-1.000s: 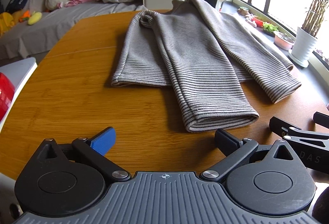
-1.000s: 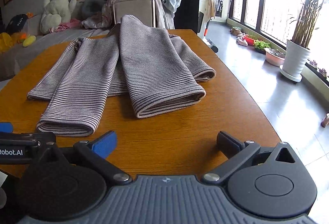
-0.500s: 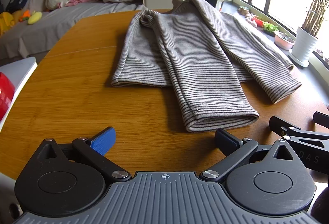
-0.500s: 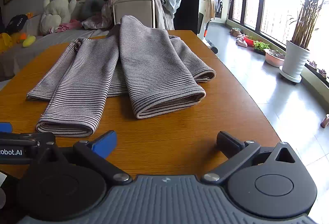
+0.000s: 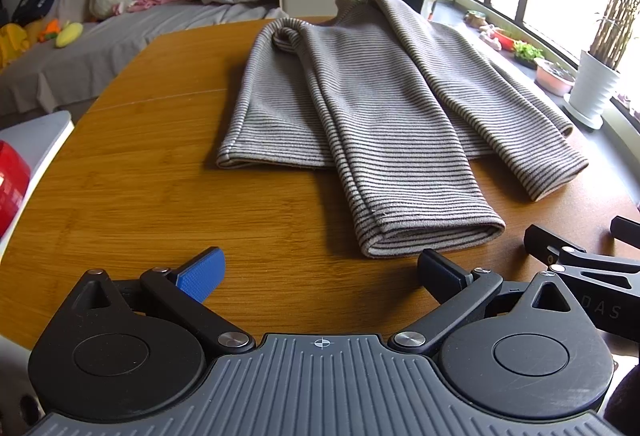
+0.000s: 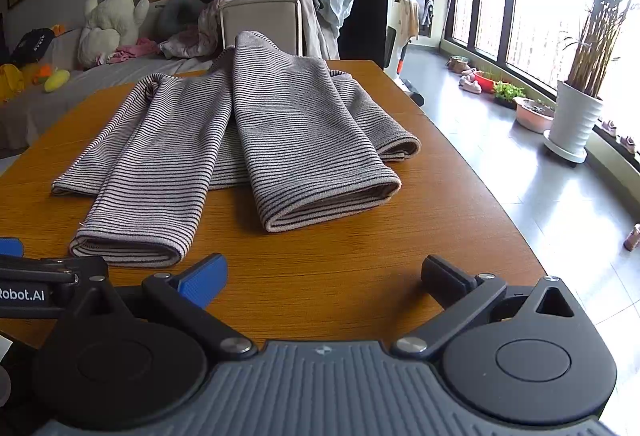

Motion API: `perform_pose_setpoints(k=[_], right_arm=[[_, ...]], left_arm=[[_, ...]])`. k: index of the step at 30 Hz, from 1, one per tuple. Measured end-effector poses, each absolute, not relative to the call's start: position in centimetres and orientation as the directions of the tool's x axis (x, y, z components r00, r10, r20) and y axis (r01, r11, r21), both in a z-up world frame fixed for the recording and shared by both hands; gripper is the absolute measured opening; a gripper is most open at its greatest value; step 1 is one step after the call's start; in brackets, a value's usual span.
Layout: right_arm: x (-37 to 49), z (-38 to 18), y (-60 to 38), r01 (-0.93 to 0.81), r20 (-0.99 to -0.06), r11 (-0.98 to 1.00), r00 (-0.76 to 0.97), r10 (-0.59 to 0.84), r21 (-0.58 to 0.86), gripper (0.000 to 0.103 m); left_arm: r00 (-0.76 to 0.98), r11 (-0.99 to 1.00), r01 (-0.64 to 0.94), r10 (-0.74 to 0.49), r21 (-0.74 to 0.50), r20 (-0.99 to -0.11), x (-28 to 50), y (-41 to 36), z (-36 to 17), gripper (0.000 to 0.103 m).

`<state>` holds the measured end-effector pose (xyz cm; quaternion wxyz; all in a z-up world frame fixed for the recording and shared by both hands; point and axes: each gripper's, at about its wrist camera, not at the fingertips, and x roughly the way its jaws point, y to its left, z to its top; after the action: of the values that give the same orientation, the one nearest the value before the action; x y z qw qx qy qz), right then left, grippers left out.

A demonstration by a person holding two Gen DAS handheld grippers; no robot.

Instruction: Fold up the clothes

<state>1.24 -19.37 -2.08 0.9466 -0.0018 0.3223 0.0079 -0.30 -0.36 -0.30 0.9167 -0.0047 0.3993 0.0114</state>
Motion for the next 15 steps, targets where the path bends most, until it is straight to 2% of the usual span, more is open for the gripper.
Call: perform_pose_setpoints(k=[15], right_arm=[[1.44,-1.98,-19.36,-0.021,-0.606,1.0,0.795,0.016,0.0,0.103]], left_arm=[[0.676,1.0,-0.024,0.015,-0.002,-0.737,-0.27,-0.27,-0.24,0.103]])
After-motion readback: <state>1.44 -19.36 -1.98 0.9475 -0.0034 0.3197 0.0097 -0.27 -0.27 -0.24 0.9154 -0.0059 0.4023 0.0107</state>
